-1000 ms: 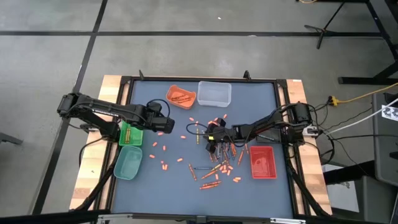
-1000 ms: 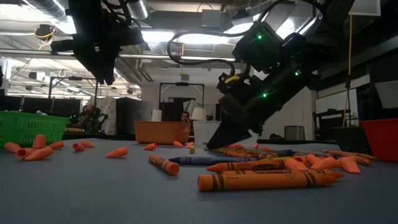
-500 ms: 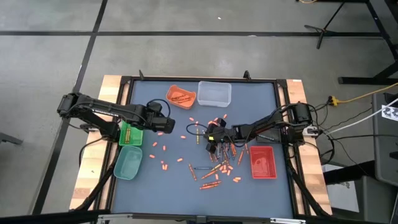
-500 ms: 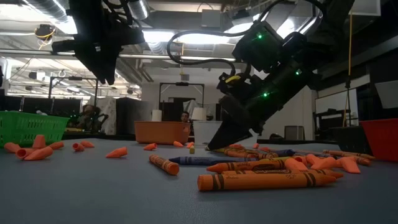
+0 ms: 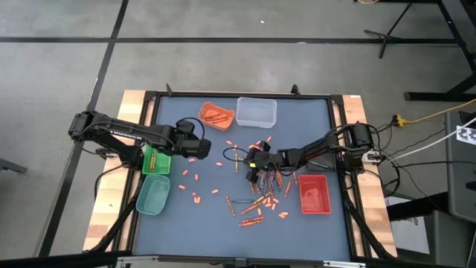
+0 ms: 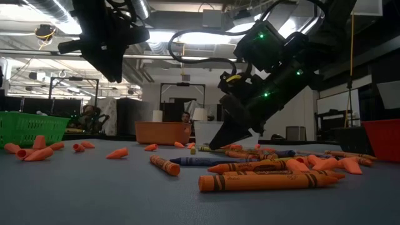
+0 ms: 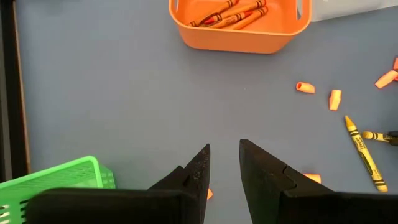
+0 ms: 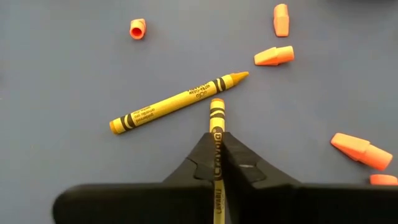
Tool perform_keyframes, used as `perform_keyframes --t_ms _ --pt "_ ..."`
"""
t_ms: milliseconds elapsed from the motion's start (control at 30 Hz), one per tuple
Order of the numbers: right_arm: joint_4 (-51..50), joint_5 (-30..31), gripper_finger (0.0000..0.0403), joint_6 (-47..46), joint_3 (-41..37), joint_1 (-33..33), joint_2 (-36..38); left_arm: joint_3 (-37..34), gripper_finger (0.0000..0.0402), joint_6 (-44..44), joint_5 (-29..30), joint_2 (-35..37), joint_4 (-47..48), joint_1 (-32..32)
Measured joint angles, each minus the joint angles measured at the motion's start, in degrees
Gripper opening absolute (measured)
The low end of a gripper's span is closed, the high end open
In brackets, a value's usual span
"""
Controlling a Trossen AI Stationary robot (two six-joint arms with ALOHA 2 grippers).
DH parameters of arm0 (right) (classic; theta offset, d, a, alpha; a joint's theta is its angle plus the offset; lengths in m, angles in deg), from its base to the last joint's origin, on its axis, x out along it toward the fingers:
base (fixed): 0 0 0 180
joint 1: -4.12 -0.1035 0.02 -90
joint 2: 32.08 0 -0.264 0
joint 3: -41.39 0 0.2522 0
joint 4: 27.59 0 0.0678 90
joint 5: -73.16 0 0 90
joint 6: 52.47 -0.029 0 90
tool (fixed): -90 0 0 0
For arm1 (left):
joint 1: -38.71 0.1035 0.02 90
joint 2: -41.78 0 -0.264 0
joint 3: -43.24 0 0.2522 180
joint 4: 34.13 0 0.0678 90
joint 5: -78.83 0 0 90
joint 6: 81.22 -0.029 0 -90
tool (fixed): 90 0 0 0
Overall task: Sort crayons
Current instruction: Put the yellow crayon into the green bin
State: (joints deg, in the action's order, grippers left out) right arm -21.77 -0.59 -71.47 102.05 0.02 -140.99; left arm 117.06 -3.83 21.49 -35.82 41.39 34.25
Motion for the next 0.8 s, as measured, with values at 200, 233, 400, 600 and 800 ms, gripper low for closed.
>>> perform_keyframes --t_ms 200,233,400,600,800 --pt "0.0 -0.2 0.0009 0.0 0.0 0.0 0.0 0.0 0.0071 0.0 1.5 0.0 0.0 -1.2" --pt "0.0 -0.2 0.0008 0.0 0.0 0.0 0.0 0.0 0.0071 0.0 1.5 0.0 0.0 -1.4" --pt "0.0 -0.3 0.001 0.0 0.0 0.0 0.0 0.0 0.0071 0.0 1.6 0.0 0.0 -2.3" --pt "-0.4 -0.5 0.0041 0.0 0.0 0.0 0.0 0.0 0.0071 0.0 1.8 0.0 0.0 -3.3" --pt "-0.7 -1.3 0.0079 0.0 -0.1 0.0 -0.1 0.0 0.0071 0.0 1.9 0.0 0.0 -4.1"
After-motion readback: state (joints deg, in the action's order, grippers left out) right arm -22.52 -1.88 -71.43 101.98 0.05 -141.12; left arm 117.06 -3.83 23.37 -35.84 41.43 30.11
